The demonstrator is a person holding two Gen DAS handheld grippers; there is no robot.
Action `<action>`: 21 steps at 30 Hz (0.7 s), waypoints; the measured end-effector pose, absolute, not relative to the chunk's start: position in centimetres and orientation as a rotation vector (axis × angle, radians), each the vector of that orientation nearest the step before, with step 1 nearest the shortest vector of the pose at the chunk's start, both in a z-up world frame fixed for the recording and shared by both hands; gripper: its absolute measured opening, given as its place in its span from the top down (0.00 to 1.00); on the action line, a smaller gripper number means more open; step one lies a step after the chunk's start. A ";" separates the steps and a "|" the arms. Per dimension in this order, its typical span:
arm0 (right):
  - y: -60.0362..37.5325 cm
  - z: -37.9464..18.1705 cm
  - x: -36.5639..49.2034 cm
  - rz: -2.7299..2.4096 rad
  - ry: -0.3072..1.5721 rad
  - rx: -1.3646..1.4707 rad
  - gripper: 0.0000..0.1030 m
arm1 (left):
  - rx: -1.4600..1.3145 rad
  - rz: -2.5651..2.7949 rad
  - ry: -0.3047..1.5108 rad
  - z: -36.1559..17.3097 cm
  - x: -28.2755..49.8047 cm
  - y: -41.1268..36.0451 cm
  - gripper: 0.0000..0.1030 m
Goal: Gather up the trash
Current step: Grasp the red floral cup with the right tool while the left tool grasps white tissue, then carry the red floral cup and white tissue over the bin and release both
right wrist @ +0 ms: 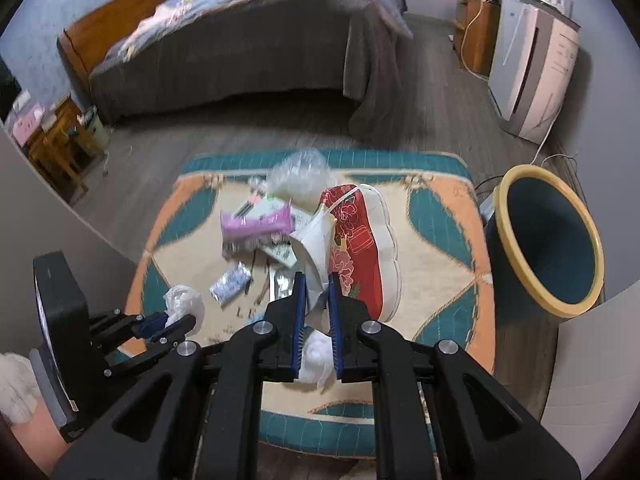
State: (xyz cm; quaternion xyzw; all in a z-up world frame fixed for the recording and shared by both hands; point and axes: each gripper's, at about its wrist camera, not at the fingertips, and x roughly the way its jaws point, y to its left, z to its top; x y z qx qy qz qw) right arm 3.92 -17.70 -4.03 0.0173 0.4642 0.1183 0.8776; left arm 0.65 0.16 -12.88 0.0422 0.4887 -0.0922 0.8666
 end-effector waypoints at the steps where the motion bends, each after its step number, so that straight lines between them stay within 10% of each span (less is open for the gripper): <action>1: -18.1 -3.6 4.1 0.242 0.960 0.046 0.90 | 0.079 -0.193 1.006 -12.4 0.9 -0.1 0.85; 21: -25.5 4.4 5.8 0.186 0.767 0.027 0.90 | 0.136 -0.252 0.866 -7.9 1.8 -4.4 0.85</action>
